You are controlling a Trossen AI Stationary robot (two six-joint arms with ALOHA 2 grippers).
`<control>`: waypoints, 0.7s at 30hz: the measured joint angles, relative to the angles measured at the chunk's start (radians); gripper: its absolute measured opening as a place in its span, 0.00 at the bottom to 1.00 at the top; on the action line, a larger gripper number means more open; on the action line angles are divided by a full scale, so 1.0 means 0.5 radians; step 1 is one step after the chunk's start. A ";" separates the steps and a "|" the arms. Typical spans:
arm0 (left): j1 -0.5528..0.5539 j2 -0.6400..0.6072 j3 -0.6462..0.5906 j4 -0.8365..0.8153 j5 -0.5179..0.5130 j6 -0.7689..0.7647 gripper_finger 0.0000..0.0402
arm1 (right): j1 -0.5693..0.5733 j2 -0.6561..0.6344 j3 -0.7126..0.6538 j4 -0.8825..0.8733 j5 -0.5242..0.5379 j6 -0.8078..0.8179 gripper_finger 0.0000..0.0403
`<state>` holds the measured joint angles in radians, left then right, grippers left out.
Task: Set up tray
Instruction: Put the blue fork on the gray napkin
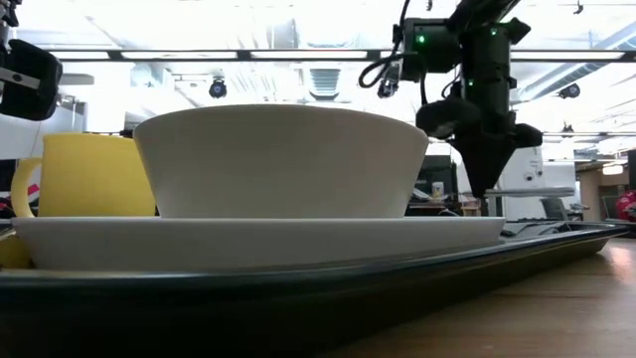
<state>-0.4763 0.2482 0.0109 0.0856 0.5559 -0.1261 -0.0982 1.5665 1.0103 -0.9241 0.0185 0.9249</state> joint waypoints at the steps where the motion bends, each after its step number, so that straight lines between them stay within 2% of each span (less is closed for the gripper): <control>1: 0.000 0.001 0.000 0.000 0.000 0.000 0.22 | 0.013 0.000 0.000 0.022 0.000 0.025 0.03; 13: 0.000 0.001 0.000 -0.001 -0.001 0.000 0.22 | 0.161 0.001 0.000 0.358 -0.033 0.153 0.03; 21: -0.001 0.000 0.000 0.000 -0.001 0.000 0.22 | 0.232 0.203 0.000 0.518 -0.099 0.163 0.03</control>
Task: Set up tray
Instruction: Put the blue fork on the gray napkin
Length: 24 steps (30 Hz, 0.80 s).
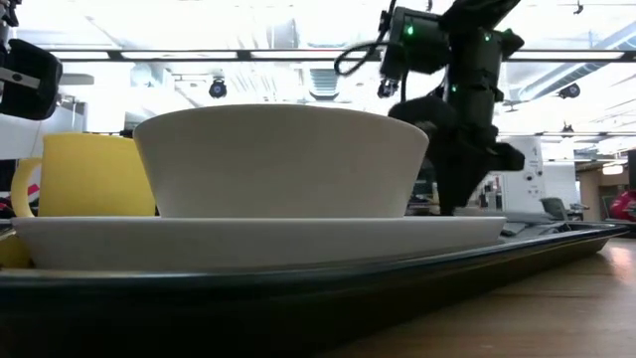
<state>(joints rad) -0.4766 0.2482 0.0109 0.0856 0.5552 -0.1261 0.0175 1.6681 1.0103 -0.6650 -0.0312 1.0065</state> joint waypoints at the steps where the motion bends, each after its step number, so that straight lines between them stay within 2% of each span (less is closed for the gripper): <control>1: 0.001 0.000 0.000 0.000 -0.001 0.000 0.22 | 0.007 0.029 0.001 -0.009 0.000 0.000 0.03; 14: 0.001 0.000 0.000 0.000 -0.002 0.000 0.22 | 0.012 0.087 0.118 -0.017 0.070 -0.083 0.03; 24: 0.000 0.000 0.000 -0.001 -0.002 0.000 0.22 | -0.010 0.087 0.098 -0.090 0.070 -0.099 0.03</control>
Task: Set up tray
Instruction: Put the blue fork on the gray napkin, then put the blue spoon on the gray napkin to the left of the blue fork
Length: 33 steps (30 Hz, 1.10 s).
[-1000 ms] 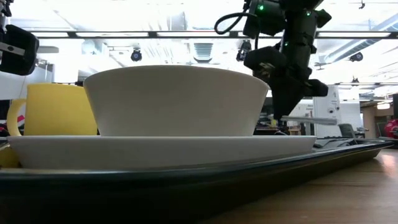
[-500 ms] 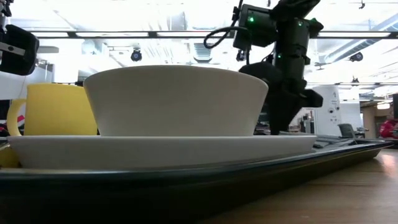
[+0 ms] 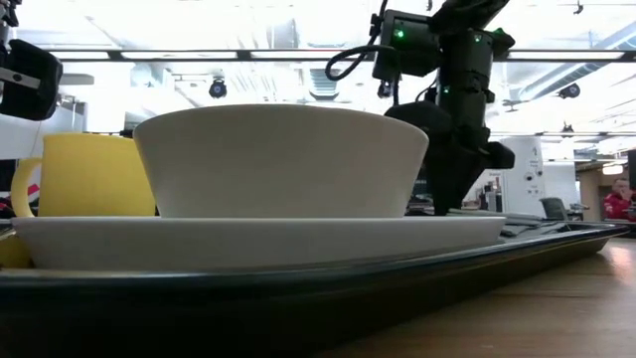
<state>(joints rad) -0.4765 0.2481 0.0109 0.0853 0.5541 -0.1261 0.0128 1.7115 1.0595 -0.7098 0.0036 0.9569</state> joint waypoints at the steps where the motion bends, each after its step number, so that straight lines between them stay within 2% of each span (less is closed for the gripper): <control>1: 0.000 0.001 0.000 0.001 0.000 0.000 0.22 | 0.000 0.000 -0.001 0.000 0.000 -0.007 0.03; 21: 0.000 0.001 0.000 0.001 -0.005 0.000 0.22 | -0.002 0.009 -0.020 0.013 0.069 -0.059 0.15; 33: 0.000 0.000 0.000 0.000 0.003 0.000 0.22 | -0.019 0.001 0.108 -0.018 0.089 -0.309 0.16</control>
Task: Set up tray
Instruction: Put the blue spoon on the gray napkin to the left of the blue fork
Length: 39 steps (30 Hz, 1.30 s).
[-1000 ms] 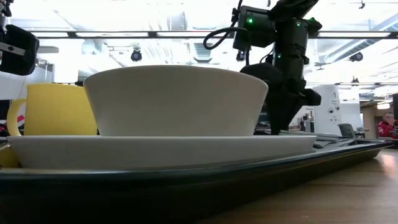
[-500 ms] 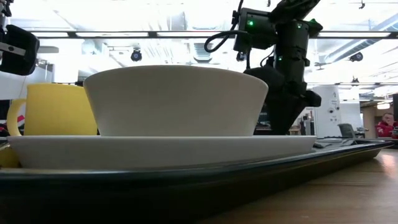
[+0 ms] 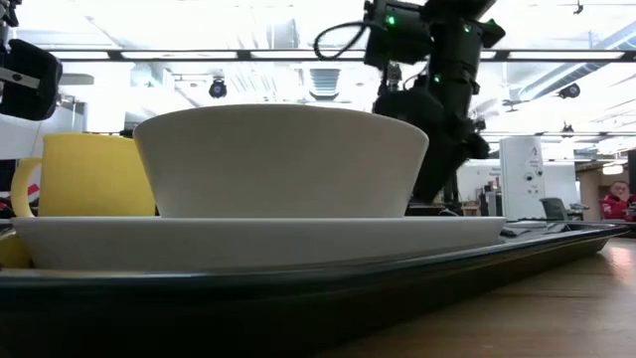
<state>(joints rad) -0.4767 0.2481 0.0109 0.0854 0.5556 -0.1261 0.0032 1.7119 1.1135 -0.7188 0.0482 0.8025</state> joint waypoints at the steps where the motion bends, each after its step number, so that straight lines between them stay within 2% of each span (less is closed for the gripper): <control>1: 0.000 0.001 0.000 0.000 0.000 0.000 0.22 | 0.000 0.000 0.023 0.000 -0.001 -0.014 0.16; 3: 0.000 0.000 0.000 0.000 0.000 0.000 0.22 | 0.001 0.000 0.071 -0.004 -0.005 -0.081 0.16; 7: 0.001 0.001 0.000 0.000 0.000 0.000 0.22 | 0.001 0.000 0.194 -0.146 -0.001 -0.443 0.16; 11: 0.000 0.000 0.000 0.000 -0.001 0.000 0.22 | -0.011 -0.004 0.284 -0.362 0.097 -0.425 0.16; 16: 0.000 0.000 0.000 0.000 -0.001 0.000 0.22 | -0.046 -0.005 0.331 -0.604 0.268 -0.223 0.16; 23: 0.000 0.001 0.000 0.000 -0.002 0.000 0.22 | -0.216 -0.008 0.197 -0.668 0.215 -0.145 0.16; 35: 0.000 0.000 0.000 0.000 -0.002 0.000 0.22 | -0.429 -0.044 0.031 -0.622 0.217 -0.289 0.16; 39: 0.000 0.000 0.000 0.000 -0.003 0.000 0.22 | -0.520 -0.106 -0.074 -0.491 0.158 -0.349 0.16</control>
<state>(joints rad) -0.4766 0.2483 0.0109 0.0853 0.5541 -0.1261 -0.2567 1.6591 1.0765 -0.9643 0.1270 0.6280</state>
